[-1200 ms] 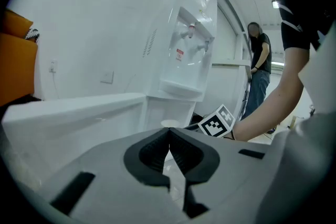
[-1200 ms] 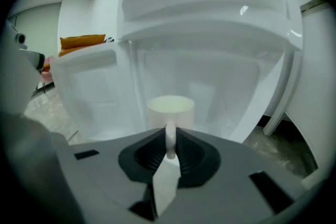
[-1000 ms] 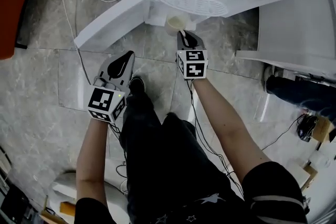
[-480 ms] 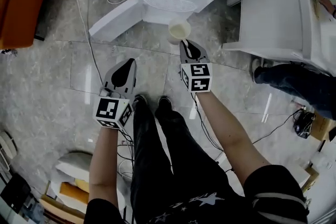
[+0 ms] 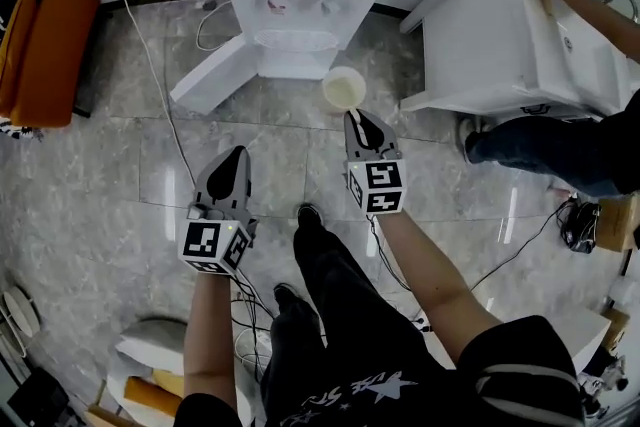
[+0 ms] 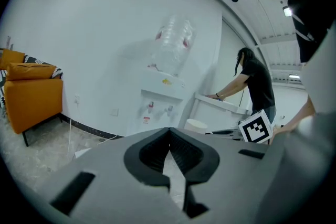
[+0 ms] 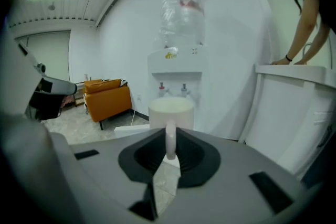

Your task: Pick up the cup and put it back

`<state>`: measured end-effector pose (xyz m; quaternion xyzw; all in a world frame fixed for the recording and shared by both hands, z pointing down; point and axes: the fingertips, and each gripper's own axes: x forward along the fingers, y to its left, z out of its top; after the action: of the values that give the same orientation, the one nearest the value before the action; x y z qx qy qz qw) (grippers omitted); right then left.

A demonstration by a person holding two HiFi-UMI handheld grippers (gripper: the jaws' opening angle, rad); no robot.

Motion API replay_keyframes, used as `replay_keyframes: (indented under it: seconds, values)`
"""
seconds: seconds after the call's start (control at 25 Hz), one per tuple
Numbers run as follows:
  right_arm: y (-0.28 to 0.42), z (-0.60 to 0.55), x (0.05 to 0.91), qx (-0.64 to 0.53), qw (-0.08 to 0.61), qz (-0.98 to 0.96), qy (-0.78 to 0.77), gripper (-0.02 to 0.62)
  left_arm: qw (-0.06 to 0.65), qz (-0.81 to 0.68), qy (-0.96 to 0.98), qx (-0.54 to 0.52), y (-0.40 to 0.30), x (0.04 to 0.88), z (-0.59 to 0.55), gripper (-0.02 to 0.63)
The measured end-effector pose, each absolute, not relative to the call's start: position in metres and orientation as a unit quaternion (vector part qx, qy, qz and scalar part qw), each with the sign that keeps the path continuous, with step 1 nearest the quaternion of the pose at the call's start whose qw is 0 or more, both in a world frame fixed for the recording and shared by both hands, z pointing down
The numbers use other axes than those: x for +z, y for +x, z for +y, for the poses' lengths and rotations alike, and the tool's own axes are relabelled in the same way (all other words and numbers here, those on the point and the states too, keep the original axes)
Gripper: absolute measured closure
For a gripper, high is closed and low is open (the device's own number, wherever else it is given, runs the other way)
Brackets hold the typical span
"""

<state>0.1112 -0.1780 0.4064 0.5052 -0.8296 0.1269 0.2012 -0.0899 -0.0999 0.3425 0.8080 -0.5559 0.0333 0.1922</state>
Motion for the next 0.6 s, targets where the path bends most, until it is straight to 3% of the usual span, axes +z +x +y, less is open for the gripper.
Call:
replay_keyframes:
  seconds: [0.6]
  values:
    - [0.106, 0.04, 0.319, 0.125, 0.167, -0.814, 0.541, 0.552, 0.189, -0.543, 0.818, 0.04, -0.115, 0.282, 0.107, 0.598]
